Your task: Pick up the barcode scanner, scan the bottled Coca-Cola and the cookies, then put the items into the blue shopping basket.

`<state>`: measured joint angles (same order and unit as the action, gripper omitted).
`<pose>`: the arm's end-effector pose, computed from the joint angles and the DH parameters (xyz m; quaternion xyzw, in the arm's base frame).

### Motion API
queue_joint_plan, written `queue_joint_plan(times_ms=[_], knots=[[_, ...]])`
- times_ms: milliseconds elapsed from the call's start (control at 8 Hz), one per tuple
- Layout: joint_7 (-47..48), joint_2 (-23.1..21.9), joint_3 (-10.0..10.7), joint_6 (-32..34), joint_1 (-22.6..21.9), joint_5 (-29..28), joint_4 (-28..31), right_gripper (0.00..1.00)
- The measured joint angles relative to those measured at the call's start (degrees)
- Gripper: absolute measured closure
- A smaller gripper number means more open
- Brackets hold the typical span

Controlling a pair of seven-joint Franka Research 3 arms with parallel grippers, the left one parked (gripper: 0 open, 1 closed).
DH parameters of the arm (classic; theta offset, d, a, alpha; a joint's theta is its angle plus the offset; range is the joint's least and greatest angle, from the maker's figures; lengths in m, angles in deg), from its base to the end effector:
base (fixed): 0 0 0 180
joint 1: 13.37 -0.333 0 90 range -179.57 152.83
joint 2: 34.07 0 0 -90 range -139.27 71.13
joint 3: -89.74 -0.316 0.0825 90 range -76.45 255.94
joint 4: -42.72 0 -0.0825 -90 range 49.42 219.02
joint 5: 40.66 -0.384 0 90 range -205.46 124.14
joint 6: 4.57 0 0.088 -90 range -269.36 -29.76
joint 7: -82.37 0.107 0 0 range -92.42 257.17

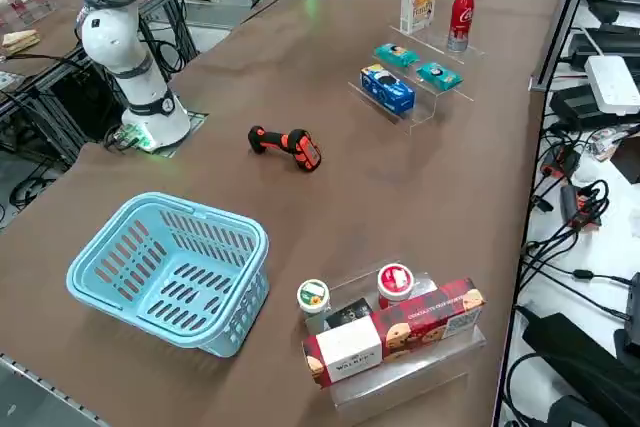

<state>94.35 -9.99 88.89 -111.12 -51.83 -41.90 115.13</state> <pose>0.5422 0.4434 0.5365 -0.9686 -0.2323 -0.0732 0.0502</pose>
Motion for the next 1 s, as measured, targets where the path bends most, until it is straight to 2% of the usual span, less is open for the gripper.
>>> queue_joint_plan(times_ms=[500, 1000], knots=[[-8.07, 5.67, 0.76, -2.79, -0.06, 2.64, -5.25, 0.0], [-11.52, 8.99, 1.05, -6.09, 0.04, 2.81, -6.32, 0.0]])
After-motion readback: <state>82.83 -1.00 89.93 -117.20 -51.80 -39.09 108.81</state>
